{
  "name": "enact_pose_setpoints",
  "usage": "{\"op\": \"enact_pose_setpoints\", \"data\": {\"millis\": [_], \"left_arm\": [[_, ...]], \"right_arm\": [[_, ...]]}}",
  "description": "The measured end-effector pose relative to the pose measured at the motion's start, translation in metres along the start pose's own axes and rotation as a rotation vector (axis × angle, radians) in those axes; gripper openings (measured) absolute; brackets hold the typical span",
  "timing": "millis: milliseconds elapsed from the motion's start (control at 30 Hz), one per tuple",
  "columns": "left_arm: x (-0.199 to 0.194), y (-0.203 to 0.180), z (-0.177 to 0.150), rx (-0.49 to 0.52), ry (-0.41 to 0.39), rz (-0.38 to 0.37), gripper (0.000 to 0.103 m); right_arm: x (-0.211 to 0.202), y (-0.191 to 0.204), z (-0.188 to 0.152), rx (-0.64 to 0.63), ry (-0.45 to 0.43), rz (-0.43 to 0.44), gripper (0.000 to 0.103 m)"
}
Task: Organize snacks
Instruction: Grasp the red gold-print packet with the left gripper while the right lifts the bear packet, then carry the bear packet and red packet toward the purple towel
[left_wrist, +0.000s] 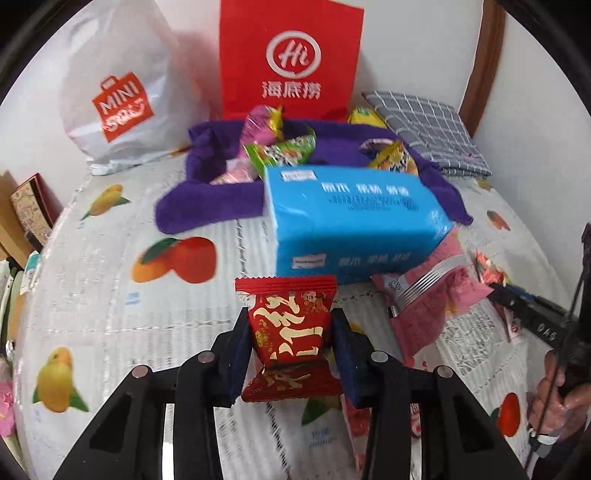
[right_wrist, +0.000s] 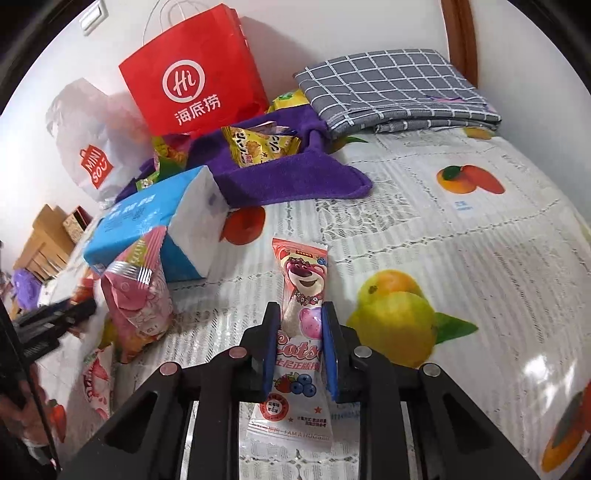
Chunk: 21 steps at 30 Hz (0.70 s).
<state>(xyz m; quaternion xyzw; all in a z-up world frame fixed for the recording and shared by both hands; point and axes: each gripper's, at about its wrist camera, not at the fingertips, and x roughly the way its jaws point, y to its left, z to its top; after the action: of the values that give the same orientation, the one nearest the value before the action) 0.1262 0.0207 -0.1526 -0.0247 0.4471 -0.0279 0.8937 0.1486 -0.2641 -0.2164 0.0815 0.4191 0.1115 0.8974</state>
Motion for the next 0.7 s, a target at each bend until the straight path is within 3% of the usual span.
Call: {"op": "enact_pose_setpoints", "data": {"millis": [100, 367, 700], "left_arm": [[-0.013, 0.001, 0.002, -0.008, -0.007, -0.042, 0.039], [-0.052, -0.015, 0.005, -0.008, -0.056, -0.059, 0.039], [-0.103, -0.021, 0.02, -0.006, -0.118, -0.031, 0.039]], "right_arm": [[-0.006, 0.0, -0.003, 0.014, 0.004, 0.003, 0.022], [-0.061, 0.018, -0.002, -0.039, -0.067, 0.006, 0.021], [-0.124, 0.052, 0.024, -0.072, -0.164, 0.033, 0.021]]}}
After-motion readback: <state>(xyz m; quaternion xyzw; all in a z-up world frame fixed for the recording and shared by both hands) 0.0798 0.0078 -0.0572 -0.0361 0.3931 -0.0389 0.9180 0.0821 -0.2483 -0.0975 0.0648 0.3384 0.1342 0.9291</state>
